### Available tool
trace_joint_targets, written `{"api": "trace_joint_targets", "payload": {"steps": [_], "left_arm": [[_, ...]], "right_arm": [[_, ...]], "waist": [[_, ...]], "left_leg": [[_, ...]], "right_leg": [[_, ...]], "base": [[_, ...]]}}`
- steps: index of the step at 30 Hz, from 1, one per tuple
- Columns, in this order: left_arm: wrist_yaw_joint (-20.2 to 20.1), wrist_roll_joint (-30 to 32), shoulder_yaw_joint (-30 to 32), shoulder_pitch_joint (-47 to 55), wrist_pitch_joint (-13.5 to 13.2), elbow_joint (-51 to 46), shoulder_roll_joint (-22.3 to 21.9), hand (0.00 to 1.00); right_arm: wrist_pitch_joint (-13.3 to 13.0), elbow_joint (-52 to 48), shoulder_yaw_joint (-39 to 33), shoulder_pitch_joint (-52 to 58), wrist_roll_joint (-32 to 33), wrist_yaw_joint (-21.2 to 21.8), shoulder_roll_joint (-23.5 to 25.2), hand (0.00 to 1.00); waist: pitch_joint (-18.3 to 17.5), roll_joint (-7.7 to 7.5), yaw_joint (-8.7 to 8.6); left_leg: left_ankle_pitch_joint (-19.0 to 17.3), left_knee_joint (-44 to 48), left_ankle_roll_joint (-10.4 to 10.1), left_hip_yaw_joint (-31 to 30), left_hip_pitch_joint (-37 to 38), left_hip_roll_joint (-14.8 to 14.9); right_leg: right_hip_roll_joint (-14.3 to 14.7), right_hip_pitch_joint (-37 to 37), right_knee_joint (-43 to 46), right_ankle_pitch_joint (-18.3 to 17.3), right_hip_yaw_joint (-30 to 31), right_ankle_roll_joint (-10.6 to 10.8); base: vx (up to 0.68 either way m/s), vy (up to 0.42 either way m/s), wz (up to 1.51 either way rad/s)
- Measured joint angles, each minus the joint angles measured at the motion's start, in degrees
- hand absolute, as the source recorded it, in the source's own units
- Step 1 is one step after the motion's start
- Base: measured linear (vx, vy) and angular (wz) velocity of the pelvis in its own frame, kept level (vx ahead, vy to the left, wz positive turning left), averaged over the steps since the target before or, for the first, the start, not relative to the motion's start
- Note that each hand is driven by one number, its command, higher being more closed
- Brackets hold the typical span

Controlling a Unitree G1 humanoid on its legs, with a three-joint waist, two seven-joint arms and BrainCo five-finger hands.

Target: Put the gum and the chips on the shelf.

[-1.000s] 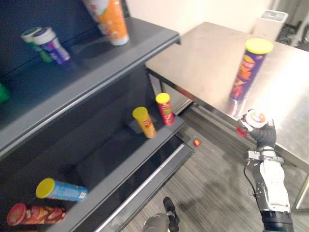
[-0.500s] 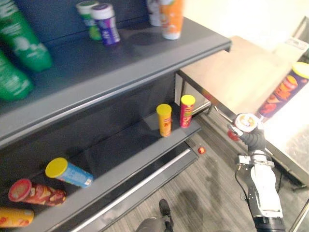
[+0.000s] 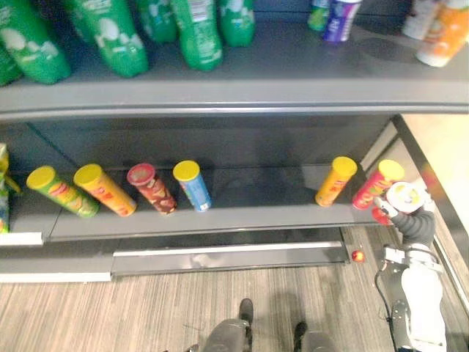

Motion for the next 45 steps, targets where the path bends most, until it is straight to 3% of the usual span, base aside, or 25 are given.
{"api": "trace_joint_targets", "payload": {"steps": [5,10,12,13,15,21,32,40,45], "left_arm": [[-0.04,-1.72,0.57,0.47,-0.02,-0.31,-0.17,0.0],[-0.06,-1.93,0.59,0.75,-0.03,-2.43,-0.93,0.0],[-0.06,-2.0,0.62,0.71,-0.03,-2.58,-1.1,0.0],[-0.08,-2.01,1.02,0.71,-0.01,-2.31,-1.19,0.0],[-0.11,-2.01,0.95,0.84,0.0,-2.29,-1.32,0.0],[-1.19,-1.85,0.44,0.72,0.02,-2.19,-1.22,0.0],[-1.97,-0.84,-1.76,0.72,0.02,-1.29,-0.72,0.0],[-2.67,0.98,-1.67,0.76,0.07,-1.11,-0.69,0.0],[-3.58,2.91,-1.69,0.82,0.09,-0.6,0.3,0.0]], "right_arm": [[-0.03,0.51,0.02,-1.71,0.06,-0.01,-0.02,1.0],[-0.03,2.01,-0.02,-1.12,0.9,0.04,-0.07,1.0],[-0.03,2.01,0.03,-0.85,0.88,0.06,-0.07,1.0],[-0.05,1.98,-0.06,-0.65,0.88,0.01,-0.11,1.0],[-0.06,1.99,-0.21,-0.18,0.88,-0.06,-0.28,1.0],[-0.01,2.01,-0.12,0.98,0.81,0.02,-0.15,1.0],[0.34,4.34,-0.01,-0.9,-0.82,-0.04,-0.15,1.0],[0.35,2.79,-0.6,-1.6,-1.82,0.35,-0.24,1.0],[0.17,-2.14,-2.98,-1.94,-1.2,2.11,-0.39,1.0]], "waist": [[-0.02,0.17,-0.13],[-0.41,1.28,-0.48],[-0.49,1.42,-0.3],[-0.5,1.5,-0.48],[-0.73,1.84,-0.93],[-1.12,2.41,-1.76],[-1.46,2.96,-1.63],[-1.84,2.94,-1.76],[-2.89,1.26,-2.01]], "left_leg": [[2.63,-4.32,-0.27,-2.29,2.18,0.49],[4.48,-7.61,-0.75,-3.97,3.06,1.0],[4.15,-7.94,-0.77,-3.48,3.37,1.18],[1.9,-7.05,-0.25,4.19,3.47,2.8],[1.72,-6.44,-0.27,7.85,3.6,3.63],[4.75,-10.98,0.26,7.28,5.35,2.32],[4.97,-11.05,0.04,7.47,6.68,2.29],[5.36,-11.05,-0.04,7.72,6.75,2.71],[5.57,-11.05,-0.28,8.95,6.79,2.79]], "right_leg": [[1.11,2.3,-2.22,0.58,-2.07,-0.7],[1.91,3.66,-4.35,1.03,-4.44,-1.23],[1.85,4.09,-4.44,1.04,-4.88,-1.22],[1.41,5.16,-4.79,1.06,-5.49,-1.18],[1.12,5.87,-4.84,1.03,-6.06,-1.13],[0.34,5.67,-5.33,1.2,-6.18,-0.8],[0.14,6.57,-4.95,1.56,-5.81,-0.16],[0.49,6.49,-5.89,1.74,-5.38,0.03],[0.45,6.05,-5.83,2.58,-4.19,0.22]], "base": [[0.06,-0.093,0.21],[0.03,-0.051,0.18],[0.0,-0.015,0.11],[-0.01,0.001,0.07],[0.0,0.008,0.08],[0.05,0.034,0.06],[-0.02,0.007,-0.01],[-0.06,0.012,-0.03],[0.03,0.01,-0.11]]}}
